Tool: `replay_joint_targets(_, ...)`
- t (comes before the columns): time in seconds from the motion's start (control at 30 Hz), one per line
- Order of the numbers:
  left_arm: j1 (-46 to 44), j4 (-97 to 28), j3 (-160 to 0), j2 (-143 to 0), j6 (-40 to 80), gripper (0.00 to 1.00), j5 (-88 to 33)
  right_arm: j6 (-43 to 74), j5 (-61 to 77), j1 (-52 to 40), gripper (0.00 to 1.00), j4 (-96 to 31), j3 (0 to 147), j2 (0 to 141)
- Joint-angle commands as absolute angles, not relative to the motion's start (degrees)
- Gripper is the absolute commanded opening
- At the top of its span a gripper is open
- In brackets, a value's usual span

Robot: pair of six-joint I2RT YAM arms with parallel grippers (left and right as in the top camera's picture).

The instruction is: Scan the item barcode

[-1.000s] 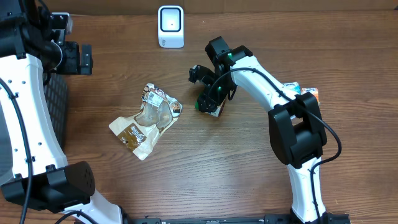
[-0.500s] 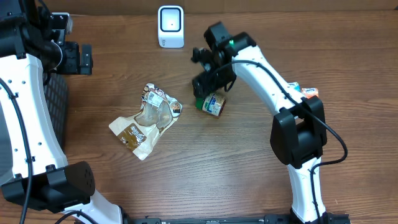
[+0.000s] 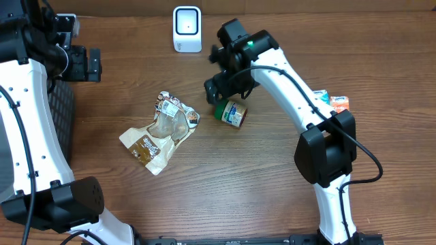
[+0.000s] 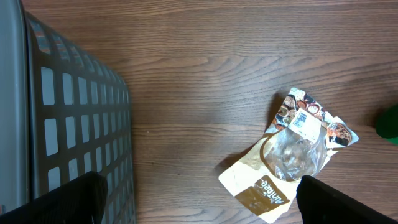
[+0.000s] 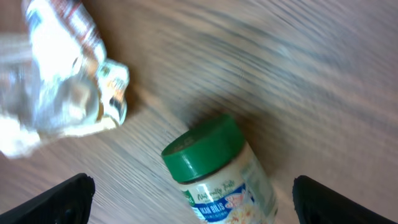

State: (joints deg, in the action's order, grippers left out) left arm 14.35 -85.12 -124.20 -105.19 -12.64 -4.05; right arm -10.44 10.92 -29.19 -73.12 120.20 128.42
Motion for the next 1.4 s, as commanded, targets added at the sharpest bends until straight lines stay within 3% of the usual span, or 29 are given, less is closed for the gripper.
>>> replay_joint_targets(0.0,14.2,-85.1,-124.5,-105.4,-13.7,0.99,-4.4,-32.6,10.1,-29.8,0.97,-72.4,120.0,127.2)
replay_joint_targets(0.33,14.2,-85.1,-124.5,-105.4,-13.7,0.99,-4.4,-39.3,6.9,-30.1,0.92,-71.0,120.0,133.1)
replay_joint_targets(0.87,14.2,-85.1,-124.5,-105.4,-13.7,0.99,-4.4,-39.3,7.1,-32.2,0.86,-70.8,119.9,138.3)
replay_joint_targets(1.03,14.2,-85.1,-124.5,-105.4,-13.7,1.00,-4.4,-38.8,7.1,-32.1,0.78,-71.2,119.9,139.1)
replay_joint_targets(1.1,14.2,-85.1,-124.5,-105.4,-13.7,1.00,-4.4,-37.4,7.1,-32.1,0.70,-71.0,119.9,139.3)
replay_joint_targets(1.37,14.2,-85.1,-124.5,-105.4,-13.7,0.99,-4.4,-34.3,7.1,-32.1,0.66,-69.8,120.2,139.2)
